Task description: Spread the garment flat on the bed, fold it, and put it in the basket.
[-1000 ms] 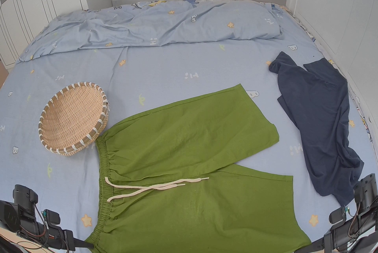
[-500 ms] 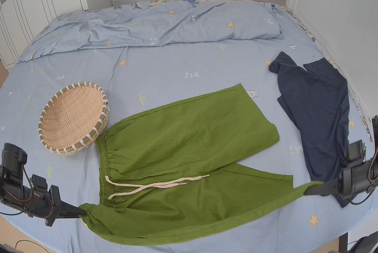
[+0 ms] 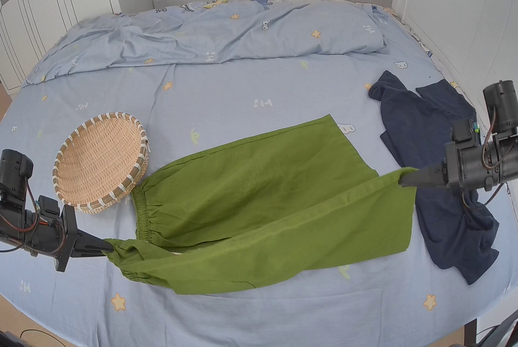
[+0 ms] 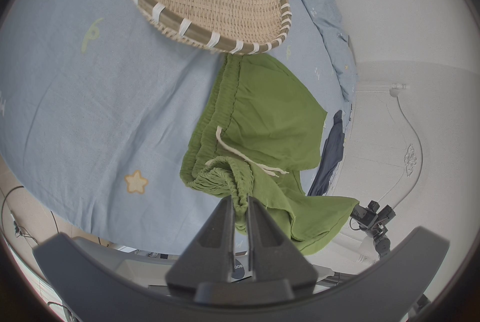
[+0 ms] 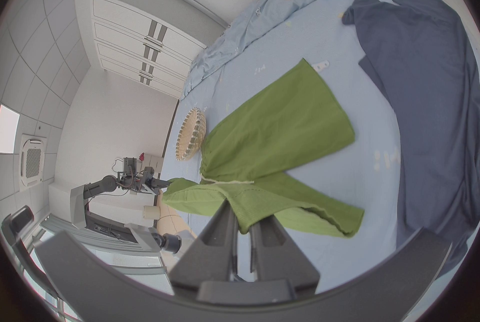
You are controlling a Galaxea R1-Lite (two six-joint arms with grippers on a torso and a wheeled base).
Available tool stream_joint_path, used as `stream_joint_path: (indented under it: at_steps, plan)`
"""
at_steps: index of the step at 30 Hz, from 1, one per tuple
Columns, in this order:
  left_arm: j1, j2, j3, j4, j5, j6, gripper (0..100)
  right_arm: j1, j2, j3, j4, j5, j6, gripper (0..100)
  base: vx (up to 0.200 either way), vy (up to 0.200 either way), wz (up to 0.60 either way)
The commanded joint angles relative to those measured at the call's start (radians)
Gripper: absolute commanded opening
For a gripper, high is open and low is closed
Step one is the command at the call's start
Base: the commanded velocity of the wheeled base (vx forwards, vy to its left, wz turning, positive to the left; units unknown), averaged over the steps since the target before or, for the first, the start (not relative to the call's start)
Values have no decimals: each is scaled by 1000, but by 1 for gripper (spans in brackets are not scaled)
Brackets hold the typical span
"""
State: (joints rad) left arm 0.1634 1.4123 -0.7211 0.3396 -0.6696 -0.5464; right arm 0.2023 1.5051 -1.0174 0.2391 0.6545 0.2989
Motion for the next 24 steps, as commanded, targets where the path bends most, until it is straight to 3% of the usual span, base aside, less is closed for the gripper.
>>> stream_joint_path:
  at_steps: [1, 24]
  plan:
    - [-1, 77, -106, 38, 2, 0, 0, -6, 130, -133, 0, 1, -6, 0, 0, 0, 0]
    - [24, 249, -262, 27, 7, 14, 0, -17, 360, -515, 46, 1, -47, 0, 0, 0, 0]
